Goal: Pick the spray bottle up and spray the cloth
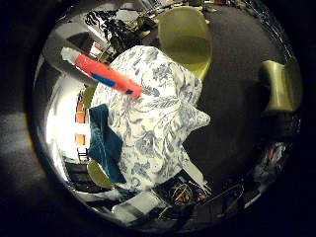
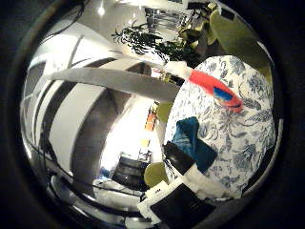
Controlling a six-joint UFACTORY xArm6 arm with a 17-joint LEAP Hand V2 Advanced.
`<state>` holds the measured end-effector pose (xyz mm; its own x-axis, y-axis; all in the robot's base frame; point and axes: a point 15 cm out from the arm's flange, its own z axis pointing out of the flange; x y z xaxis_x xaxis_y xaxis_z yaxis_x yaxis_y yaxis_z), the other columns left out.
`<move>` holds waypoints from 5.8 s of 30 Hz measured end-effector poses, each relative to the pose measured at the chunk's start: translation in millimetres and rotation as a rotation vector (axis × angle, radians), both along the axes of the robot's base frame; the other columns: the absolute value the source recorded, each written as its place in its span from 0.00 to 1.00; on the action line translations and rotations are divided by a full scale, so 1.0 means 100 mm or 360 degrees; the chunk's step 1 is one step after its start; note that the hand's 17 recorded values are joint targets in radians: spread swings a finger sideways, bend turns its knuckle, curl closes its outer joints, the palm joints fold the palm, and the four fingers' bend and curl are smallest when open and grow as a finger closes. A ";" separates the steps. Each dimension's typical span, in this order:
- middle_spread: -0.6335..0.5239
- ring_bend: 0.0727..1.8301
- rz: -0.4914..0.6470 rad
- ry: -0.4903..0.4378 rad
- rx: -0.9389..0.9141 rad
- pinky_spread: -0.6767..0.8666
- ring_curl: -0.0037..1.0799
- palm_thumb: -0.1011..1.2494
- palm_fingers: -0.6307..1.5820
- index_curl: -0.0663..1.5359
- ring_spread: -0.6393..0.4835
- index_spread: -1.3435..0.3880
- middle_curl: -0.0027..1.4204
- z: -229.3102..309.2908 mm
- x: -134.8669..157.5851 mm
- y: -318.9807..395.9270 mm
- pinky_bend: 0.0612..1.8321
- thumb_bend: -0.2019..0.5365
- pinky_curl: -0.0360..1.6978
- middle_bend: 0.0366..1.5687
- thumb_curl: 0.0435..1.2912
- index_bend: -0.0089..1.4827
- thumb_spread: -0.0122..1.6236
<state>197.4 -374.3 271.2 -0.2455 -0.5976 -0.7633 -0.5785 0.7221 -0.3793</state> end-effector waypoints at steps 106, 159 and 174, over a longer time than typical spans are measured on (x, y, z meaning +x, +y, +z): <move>0.49 0.78 0.0671 0.0055 0.0309 0.32 0.53 0.87 0.83 0.51 0.44 0.65 0.43 0.07 1.93 0.74 0.77 0.25 0.39 0.84 0.66 0.73 0.31; 0.49 0.79 0.1696 0.1585 -0.1405 0.31 0.53 0.85 0.83 0.53 0.43 0.65 0.42 1.25 2.02 3.25 0.73 0.25 0.45 0.85 0.72 0.72 0.31; 0.47 0.79 0.1689 0.1771 -0.1522 0.31 0.53 0.85 0.83 0.53 0.43 0.65 0.43 0.97 2.02 3.49 0.73 0.25 0.46 0.85 0.72 0.72 0.32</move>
<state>399.5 -24.9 368.7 0.3907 -0.9102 0.1375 -0.8443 -0.2948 0.4474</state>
